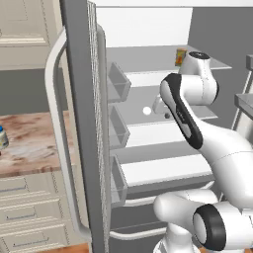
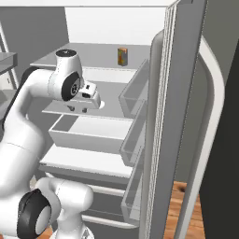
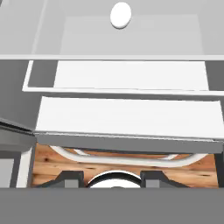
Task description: Place the mayonnaise and ketchup from the counter to the top shelf of the fridge. If the existing items in the fridge are on the top shelf, move them to other shelves.
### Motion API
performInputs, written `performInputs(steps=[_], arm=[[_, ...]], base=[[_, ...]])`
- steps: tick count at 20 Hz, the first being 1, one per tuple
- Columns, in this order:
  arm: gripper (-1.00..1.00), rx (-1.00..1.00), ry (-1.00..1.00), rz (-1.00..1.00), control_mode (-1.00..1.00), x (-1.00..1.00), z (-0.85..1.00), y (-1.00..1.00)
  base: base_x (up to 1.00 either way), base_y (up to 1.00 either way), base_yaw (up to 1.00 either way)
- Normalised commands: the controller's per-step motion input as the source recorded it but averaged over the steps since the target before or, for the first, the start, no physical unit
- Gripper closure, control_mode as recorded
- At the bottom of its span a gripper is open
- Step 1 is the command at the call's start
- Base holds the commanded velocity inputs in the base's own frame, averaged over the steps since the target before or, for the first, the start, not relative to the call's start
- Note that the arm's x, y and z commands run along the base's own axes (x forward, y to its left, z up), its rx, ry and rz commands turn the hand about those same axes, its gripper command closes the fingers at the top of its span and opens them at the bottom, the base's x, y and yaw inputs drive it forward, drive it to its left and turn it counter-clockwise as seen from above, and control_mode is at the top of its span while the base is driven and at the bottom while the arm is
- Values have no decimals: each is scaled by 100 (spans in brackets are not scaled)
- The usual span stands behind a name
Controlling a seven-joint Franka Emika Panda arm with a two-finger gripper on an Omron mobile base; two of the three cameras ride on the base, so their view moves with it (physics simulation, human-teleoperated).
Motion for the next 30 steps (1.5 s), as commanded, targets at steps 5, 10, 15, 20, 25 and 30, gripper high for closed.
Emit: performInputs(steps=[5,10,15,20,25,30], arm=[[-100,1,-14,0,-100,-28,12,-6],[-100,2,-29,-16,-100,-40,59,-12],[-100,4,-27,-28,-100,-19,68,-44],[-100,13,-26,-32,-100,0,77,-71],[-100,6,-21,-24,-100,36,61,-31],[-100,1,-15,-12,-100,58,39,-12]], base=[[0,0,0],[0,0,0],[0,0,0],[0,0,0],[0,0,0],[0,0,0]])
